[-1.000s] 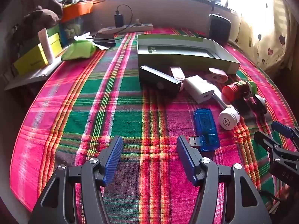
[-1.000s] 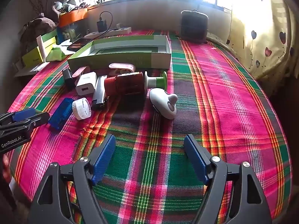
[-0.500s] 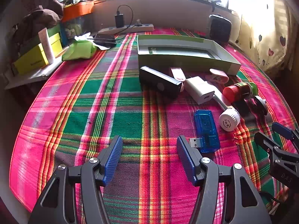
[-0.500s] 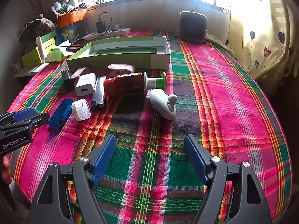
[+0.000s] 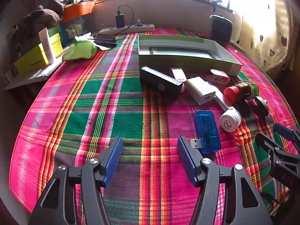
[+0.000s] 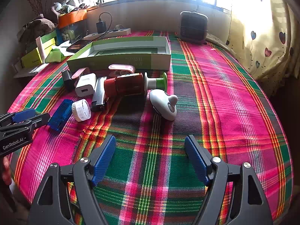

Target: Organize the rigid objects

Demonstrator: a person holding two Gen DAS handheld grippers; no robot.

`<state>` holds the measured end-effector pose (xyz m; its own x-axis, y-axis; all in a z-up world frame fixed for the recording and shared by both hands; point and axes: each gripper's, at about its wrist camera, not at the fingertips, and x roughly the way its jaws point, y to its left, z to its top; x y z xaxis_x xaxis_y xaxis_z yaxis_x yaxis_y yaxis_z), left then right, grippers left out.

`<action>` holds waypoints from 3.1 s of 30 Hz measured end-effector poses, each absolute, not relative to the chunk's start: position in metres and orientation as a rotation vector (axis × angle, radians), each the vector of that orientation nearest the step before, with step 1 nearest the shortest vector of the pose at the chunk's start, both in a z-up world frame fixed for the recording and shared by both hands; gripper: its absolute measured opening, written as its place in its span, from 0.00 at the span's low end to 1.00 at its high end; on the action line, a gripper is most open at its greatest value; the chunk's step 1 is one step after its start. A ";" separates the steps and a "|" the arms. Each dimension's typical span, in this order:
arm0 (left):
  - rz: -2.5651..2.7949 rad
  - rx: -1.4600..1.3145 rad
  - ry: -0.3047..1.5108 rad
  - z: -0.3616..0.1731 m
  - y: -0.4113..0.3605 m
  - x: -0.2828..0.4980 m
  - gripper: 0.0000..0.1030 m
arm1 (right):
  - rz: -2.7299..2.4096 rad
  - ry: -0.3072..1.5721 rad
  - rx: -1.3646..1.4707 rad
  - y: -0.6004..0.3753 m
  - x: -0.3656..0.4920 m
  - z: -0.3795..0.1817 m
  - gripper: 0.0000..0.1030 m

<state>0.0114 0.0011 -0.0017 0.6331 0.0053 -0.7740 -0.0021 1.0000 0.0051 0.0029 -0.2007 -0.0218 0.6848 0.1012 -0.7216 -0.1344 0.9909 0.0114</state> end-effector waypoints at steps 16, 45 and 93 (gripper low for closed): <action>0.004 0.004 0.886 -0.001 0.001 0.012 0.58 | 0.132 0.805 -0.044 -0.201 0.003 -0.022 0.74; -0.003 0.005 0.892 -0.002 0.002 0.012 0.58 | 0.138 0.807 -0.044 -0.201 0.003 -0.021 0.74; -0.275 0.007 0.942 0.004 -0.041 0.041 0.23 | 0.189 0.855 -0.100 -0.219 0.055 -0.013 0.26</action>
<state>0.0413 -0.0406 0.0039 0.5563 -0.2298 -0.7986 0.2356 0.9652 -0.1136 0.0548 -0.2189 -0.0130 0.6410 0.1255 -0.7572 -0.2056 0.9786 -0.0119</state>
